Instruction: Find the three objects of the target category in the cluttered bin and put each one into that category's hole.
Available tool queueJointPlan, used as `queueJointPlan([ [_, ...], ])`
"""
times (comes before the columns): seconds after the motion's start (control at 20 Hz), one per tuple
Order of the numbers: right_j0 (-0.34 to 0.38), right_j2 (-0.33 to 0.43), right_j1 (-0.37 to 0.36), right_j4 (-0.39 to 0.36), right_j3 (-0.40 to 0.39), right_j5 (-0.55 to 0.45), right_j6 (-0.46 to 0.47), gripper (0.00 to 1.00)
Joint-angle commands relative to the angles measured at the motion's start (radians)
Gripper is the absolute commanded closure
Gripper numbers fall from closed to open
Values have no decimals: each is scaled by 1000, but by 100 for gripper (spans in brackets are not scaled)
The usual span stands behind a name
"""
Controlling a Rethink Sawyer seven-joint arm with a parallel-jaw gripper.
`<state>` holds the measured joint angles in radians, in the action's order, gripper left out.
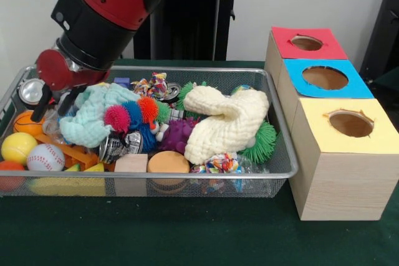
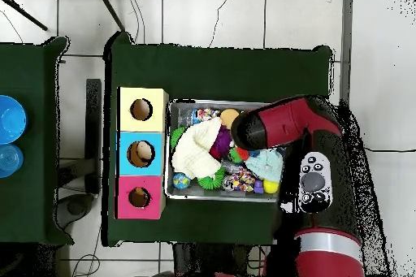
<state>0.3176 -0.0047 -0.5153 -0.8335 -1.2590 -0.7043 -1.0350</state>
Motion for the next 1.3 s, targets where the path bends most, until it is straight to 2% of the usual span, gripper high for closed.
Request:
queueJointPlan([
  [0.05, 85, 101, 94, 113, -24, -172, 70, 0],
  [0.2, 122, 130, 106, 167, -31, -222, 117, 0],
  [0.4, 133, 134, 115, 179, -21, -270, 149, 0],
  [0.7, 105, 104, 154, 135, 38, -353, 138, 0],
  [0.85, 76, 72, 172, 87, 81, -397, 134, 0],
  [1.0, 73, 60, 183, 71, 102, -408, 131, 0],
  [1.3, 76, 55, 285, 40, 189, -410, 112, 0],
])
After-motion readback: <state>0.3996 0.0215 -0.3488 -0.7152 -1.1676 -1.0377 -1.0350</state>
